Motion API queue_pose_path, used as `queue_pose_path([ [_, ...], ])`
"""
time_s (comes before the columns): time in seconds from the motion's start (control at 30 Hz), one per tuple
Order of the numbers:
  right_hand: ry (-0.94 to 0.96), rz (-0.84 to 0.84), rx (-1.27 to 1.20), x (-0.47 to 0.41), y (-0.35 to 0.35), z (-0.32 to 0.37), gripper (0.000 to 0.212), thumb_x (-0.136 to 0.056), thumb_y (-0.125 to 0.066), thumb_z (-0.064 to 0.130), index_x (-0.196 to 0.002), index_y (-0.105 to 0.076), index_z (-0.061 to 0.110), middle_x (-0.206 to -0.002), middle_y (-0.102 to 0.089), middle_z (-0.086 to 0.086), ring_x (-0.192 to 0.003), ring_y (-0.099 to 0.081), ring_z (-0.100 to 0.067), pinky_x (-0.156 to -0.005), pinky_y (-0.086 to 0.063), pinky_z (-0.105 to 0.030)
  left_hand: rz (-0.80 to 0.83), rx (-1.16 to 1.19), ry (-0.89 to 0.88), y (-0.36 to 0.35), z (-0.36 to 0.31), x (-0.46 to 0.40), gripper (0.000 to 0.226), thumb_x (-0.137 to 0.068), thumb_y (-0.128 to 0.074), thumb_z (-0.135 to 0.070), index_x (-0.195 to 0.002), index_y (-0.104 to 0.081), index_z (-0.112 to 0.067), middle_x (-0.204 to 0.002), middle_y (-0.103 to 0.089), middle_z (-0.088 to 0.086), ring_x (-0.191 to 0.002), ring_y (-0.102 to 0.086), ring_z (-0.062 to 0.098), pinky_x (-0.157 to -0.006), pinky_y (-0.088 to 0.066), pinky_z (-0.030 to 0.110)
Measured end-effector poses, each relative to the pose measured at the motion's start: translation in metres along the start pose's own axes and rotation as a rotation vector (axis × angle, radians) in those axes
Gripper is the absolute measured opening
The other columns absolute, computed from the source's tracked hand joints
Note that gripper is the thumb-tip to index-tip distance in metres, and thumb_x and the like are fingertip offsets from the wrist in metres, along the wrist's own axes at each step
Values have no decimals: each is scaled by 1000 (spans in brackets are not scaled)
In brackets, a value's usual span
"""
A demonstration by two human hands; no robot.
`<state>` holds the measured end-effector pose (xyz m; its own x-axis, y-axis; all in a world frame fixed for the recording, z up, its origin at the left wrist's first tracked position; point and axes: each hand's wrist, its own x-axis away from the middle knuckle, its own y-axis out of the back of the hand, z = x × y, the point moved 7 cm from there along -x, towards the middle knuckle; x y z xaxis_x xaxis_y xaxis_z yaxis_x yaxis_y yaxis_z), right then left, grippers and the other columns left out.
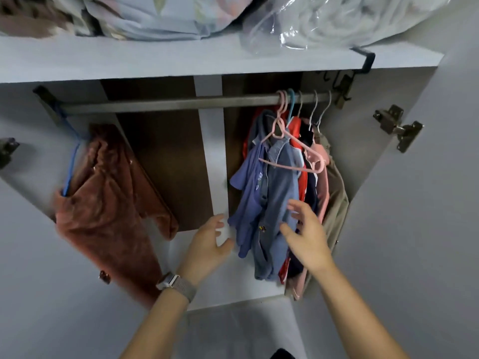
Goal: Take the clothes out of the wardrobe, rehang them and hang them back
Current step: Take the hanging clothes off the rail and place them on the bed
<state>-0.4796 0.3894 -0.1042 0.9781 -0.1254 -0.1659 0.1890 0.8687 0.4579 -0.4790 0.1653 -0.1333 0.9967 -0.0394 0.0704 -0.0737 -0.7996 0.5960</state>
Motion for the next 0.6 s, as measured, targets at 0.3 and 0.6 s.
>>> queue_pose_path([
  [0.3,-387,-204,-494,-102,89,14,21,-97,-44,35,-94,-61,22,-102,-64,-3,-94,-61,-20,-86,-50,-44,-22,63,41,-20,-2,-95,47,-88,-60,-10,-133,-46,-12,-117,-54,-1,-92,-54,6,-70,-39,5],
  [0.6,-299,354,329,-174,40,45,15,-89,-57,24,-102,-59,17,-76,-71,-2,-60,-67,-9,-53,-51,-22,-17,91,96,-49,-9,-187,17,-90,-49,-4,-101,-61,-11,-97,-62,2,-87,-60,17,-83,-41,24],
])
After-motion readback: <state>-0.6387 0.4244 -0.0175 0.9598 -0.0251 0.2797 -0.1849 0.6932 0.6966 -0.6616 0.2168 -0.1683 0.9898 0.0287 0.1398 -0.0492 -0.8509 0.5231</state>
